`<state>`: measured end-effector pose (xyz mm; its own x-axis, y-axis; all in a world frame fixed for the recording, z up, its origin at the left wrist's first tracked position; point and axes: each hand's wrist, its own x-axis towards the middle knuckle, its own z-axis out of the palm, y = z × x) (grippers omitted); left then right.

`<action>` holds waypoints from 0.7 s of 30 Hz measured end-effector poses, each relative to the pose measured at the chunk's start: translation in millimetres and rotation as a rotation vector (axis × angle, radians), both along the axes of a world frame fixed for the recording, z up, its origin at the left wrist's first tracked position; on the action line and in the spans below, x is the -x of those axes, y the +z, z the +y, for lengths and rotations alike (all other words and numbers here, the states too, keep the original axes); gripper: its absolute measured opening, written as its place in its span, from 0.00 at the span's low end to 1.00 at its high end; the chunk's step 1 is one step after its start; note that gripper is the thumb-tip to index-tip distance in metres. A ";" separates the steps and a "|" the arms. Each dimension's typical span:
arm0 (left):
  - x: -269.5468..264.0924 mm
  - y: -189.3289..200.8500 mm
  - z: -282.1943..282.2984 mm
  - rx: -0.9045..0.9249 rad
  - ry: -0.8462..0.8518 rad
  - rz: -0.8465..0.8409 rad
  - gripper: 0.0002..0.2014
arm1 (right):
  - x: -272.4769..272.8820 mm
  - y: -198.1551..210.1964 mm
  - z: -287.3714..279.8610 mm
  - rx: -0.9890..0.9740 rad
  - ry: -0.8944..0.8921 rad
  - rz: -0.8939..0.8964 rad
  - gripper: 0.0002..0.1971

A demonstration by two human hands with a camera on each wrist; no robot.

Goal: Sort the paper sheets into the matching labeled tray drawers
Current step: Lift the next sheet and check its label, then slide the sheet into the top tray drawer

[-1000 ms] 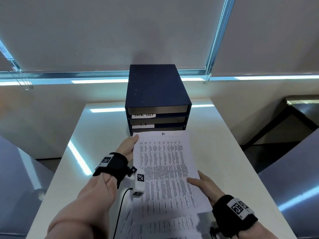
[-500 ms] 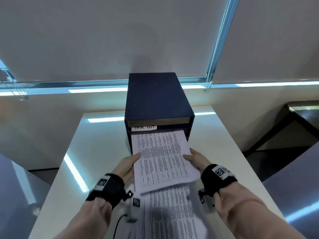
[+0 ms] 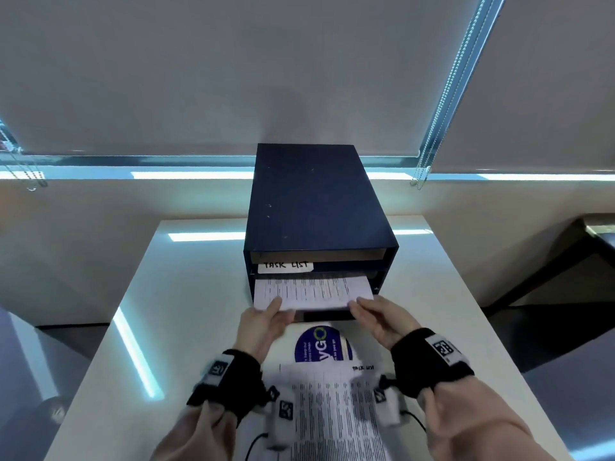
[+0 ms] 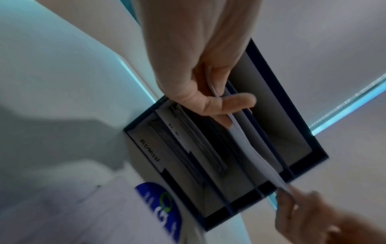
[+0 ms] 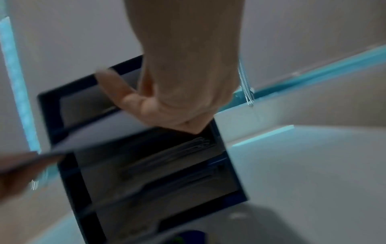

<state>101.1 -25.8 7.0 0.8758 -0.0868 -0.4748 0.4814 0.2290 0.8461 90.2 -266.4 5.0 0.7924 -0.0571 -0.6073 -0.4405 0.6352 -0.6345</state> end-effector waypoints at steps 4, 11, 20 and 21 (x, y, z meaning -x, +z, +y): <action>-46.9 8.9 -7.9 0.326 0.071 0.004 0.16 | -41.9 12.1 22.1 -0.023 -0.066 -0.129 0.12; -33.7 -3.0 -7.4 -0.116 -0.065 -0.131 0.09 | -26.4 1.8 23.7 0.115 0.162 -0.128 0.11; 62.1 -94.4 9.6 -1.125 -0.774 -0.438 0.22 | 120.5 -90.7 -7.1 0.920 0.440 0.205 0.11; 66.2 -95.2 8.8 -1.157 -0.756 -0.460 0.21 | 135.1 -96.3 -5.3 0.944 0.447 0.209 0.12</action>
<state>34.9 -16.9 -88.2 0.8864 -0.3583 -0.2932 -0.1838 -0.8536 0.4875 -44.9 -271.6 -91.2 0.7432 -0.3056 -0.5952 -0.6690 -0.3211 -0.6703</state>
